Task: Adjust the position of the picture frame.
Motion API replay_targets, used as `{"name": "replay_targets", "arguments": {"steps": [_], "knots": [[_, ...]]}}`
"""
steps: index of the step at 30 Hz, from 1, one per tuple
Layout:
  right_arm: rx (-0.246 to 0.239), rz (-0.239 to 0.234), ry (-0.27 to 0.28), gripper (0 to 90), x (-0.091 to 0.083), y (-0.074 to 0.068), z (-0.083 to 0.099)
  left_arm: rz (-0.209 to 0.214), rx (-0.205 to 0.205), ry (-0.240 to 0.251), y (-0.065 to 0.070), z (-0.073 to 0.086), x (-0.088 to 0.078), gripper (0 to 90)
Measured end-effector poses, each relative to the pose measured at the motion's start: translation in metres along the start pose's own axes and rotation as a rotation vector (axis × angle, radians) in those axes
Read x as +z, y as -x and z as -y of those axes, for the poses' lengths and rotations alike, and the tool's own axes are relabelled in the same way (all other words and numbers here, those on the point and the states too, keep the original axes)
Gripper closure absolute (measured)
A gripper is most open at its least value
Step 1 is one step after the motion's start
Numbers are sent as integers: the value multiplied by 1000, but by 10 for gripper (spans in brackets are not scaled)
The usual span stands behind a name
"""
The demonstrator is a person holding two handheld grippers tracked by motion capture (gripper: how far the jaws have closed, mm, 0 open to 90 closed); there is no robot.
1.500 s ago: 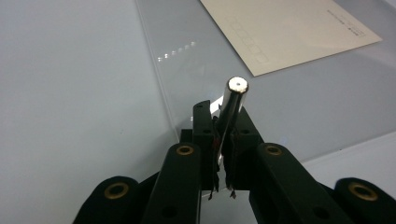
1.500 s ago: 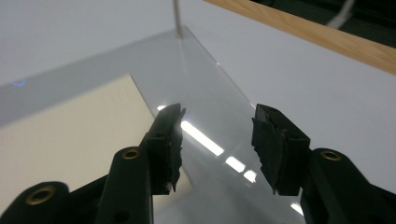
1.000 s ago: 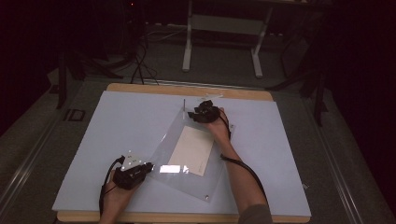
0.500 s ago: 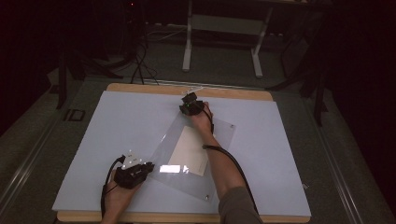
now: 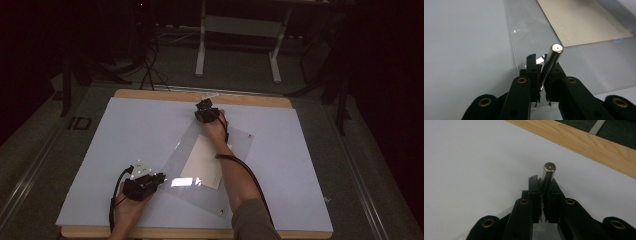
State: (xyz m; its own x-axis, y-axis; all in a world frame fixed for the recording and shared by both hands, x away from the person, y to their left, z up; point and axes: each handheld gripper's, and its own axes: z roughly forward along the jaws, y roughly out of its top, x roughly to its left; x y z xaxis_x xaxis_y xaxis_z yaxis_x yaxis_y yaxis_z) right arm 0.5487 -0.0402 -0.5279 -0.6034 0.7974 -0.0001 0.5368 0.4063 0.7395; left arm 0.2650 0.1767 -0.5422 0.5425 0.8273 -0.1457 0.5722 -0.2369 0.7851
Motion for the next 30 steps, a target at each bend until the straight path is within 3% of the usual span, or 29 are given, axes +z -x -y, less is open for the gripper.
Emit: {"name": "replay_targets", "arguments": {"steps": [4, 13, 17, 22, 25, 28, 30], "knots": [[-7, 1, -5, 857, -8, 7, 4, 6, -14, 12, -3, -2, -1, 824], [29, 19, 26, 857, -44, 29, 14, -33, -16, 39, -13, -17, -4, 815], [87, 9, 46, 857, -66, 43, 22, -79, -11, 55, -18, -31, -5, 813], [108, -2, 56, 856, -91, 59, 35, -116, 6, 58, -29, -51, -2, 811], [113, 9, 60, 856, -110, 67, 44, -125, 27, 63, -35, -67, 1, 812], [116, 15, 66, 850, -126, 72, 51, -117, 22, 60, -45, -82, 8, 812], [149, -5, 62, 843, -137, 77, 57, -116, 19, 54, -51, -90, 13, 812]]}}
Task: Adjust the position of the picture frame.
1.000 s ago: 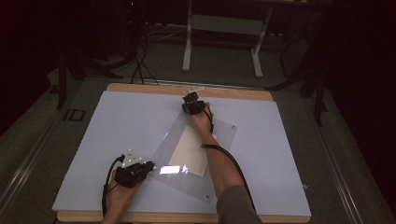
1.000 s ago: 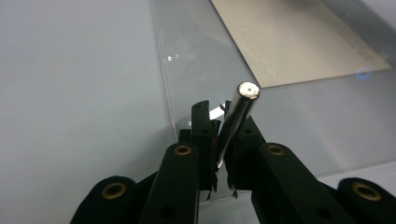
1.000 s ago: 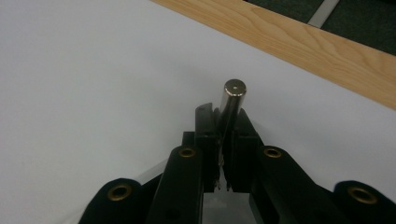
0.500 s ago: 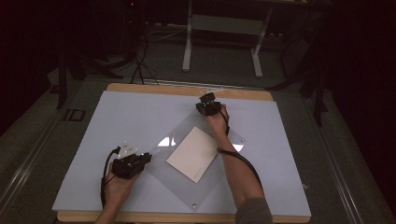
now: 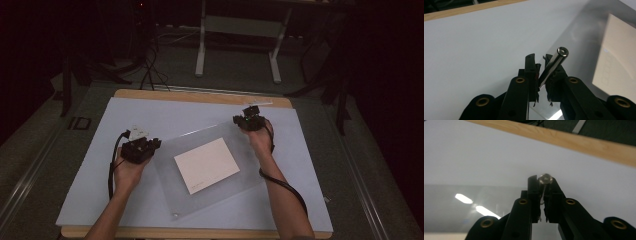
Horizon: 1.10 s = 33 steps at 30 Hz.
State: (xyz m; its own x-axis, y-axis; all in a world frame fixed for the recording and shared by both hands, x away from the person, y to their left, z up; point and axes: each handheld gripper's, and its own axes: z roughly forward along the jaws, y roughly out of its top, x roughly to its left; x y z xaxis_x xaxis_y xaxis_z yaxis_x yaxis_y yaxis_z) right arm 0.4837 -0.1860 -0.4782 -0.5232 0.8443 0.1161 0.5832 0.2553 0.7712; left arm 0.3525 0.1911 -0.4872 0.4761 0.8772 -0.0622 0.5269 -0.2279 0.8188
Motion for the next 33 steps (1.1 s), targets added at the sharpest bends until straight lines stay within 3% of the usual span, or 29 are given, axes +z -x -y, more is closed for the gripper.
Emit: {"name": "replay_targets", "arguments": {"steps": [4, 10, 13, 14, 16, 18, 19, 20, 21, 33], "knots": [[-10, -19, -29, 836, -17, 4, 14, -12, 22, -23, -12, -12, 13, 818], [-22, -17, -62, 831, -32, -5, 36, -15, -22, -67, -28, -21, 38, 823], [-28, -14, -75, 828, -36, -8, 47, -23, -33, -94, -28, -20, 47, 824], [-28, -17, -75, 828, -37, -7, 51, -22, -26, -112, -26, -18, 50, 827], [-20, -14, -85, 830, -34, -4, 56, -52, 24, -159, -19, -13, 58, 840], [-33, 18, -117, 851, -26, -2, 62, -54, 20, -198, -16, -6, 67, 848], [-52, 46, -138, 853, -21, -3, 65, -59, -3, -186, -16, -2, 71, 848], [-40, 49, -138, 852, -18, -3, 69, -56, -30, -170, -17, 0, 70, 847], [-17, 40, -119, 851, -18, -1, 71, -60, -24, -169, -16, 0, 70, 846], [-42, 44, -83, 851, -18, -2, 76, -80, -65, -142, -14, 4, 70, 841]]}}
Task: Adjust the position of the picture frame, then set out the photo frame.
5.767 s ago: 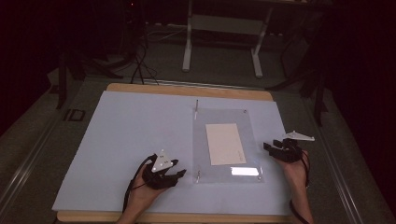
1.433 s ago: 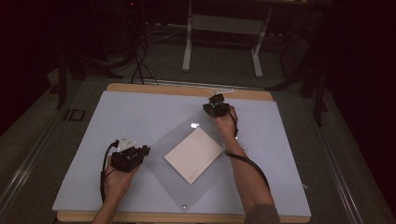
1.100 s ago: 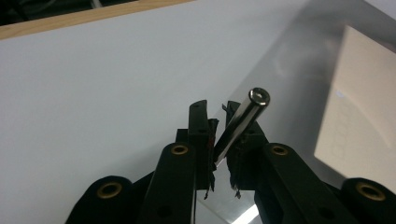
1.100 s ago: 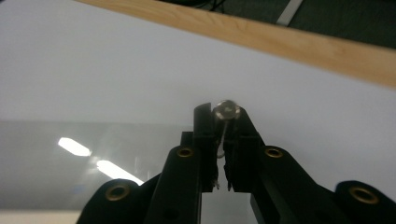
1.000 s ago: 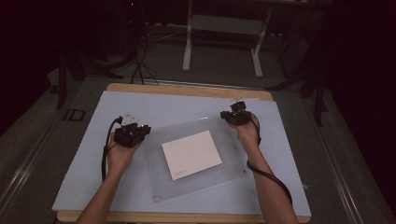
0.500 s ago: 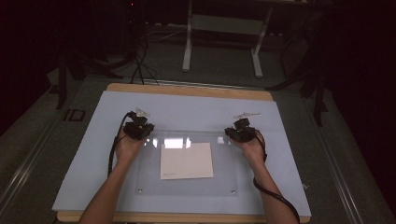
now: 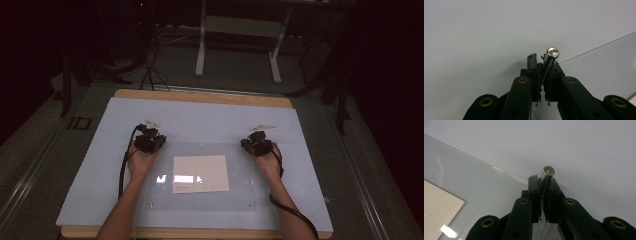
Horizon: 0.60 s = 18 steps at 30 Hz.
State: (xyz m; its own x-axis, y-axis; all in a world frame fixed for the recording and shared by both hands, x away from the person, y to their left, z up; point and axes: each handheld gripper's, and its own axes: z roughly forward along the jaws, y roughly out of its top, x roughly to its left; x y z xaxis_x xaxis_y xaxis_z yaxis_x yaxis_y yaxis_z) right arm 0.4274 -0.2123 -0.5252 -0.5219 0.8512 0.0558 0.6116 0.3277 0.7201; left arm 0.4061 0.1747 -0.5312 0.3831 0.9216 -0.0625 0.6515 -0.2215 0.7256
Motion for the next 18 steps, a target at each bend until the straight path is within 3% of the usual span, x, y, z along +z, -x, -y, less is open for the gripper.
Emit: {"name": "replay_targets", "arguments": {"steps": [11, 18], "knots": [[21, 15, 21, 848, 0, -2, 3, 20, 27, 0, -3, -1, 1, 841], [14, 36, 40, 850, 0, -4, 6, 23, 7, 19, -4, -1, 4, 836]]}}
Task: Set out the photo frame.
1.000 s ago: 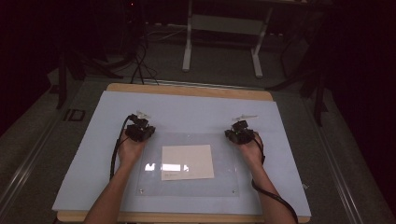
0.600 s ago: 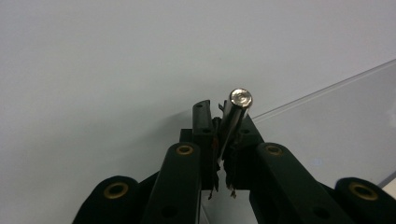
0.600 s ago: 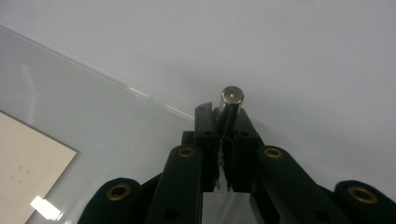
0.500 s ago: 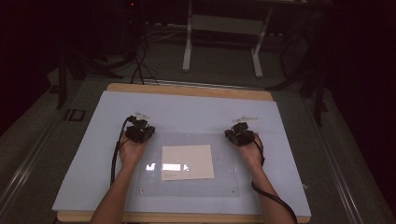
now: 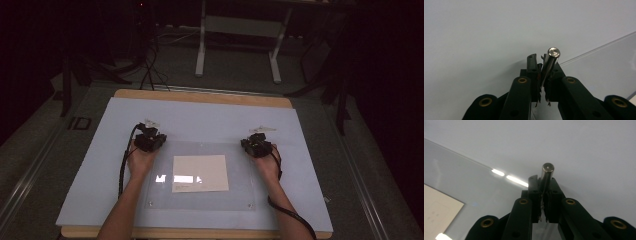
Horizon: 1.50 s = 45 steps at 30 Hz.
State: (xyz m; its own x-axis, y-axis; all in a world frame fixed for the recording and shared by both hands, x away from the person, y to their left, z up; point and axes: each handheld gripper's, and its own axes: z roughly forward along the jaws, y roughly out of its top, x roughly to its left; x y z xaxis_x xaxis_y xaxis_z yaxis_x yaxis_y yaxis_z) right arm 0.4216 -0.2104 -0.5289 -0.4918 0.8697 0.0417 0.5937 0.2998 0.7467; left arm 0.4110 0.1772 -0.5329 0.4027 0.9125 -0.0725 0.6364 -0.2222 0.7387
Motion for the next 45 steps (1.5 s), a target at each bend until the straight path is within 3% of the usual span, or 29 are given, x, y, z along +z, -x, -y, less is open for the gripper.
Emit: {"name": "replay_targets", "arguments": {"steps": [4, 7, 8, 9, 17, 23, 28, 34, 36, 39, 45], "knots": [[0, 4, 15, 850, -1, 0, 3, -2, -5, 3, 0, -1, 1, 834], [-4, -1, 9, 849, -1, 0, 2, 25, -58, 19, -4, 2, 0, 788], [-4, -1, 9, 849, -1, 0, 2, 25, -58, 19, -4, 2, 0, 782], [-2, -3, 9, 848, -1, 0, 2, 58, -79, 30, -6, 3, -1, 782], [-1, -12, 29, 832, -2, 1, 4, 98, -58, 105, -6, 8, -21, 693], [-5, -9, 51, 790, -6, 2, 4, 109, -38, 225, -8, 10, -37, 700], [-3, -11, 91, 742, -10, 3, 2, 106, -15, 219, -9, 11, -38, 735], [-73, -22, 148, 757, -20, -1, -1, 85, -15, 204, -9, 12, -32, 790], [-83, -20, 145, 786, -21, 0, -3, 85, -16, 201, -10, 12, -31, 816], [-64, -28, 144, 844, -20, 3, -3, 85, -16, 202, -10, 12, -31, 820], [-39, -42, 157, 836, -19, 4, 1, 93, -12, 200, -10, 11, -27, 797]]}}
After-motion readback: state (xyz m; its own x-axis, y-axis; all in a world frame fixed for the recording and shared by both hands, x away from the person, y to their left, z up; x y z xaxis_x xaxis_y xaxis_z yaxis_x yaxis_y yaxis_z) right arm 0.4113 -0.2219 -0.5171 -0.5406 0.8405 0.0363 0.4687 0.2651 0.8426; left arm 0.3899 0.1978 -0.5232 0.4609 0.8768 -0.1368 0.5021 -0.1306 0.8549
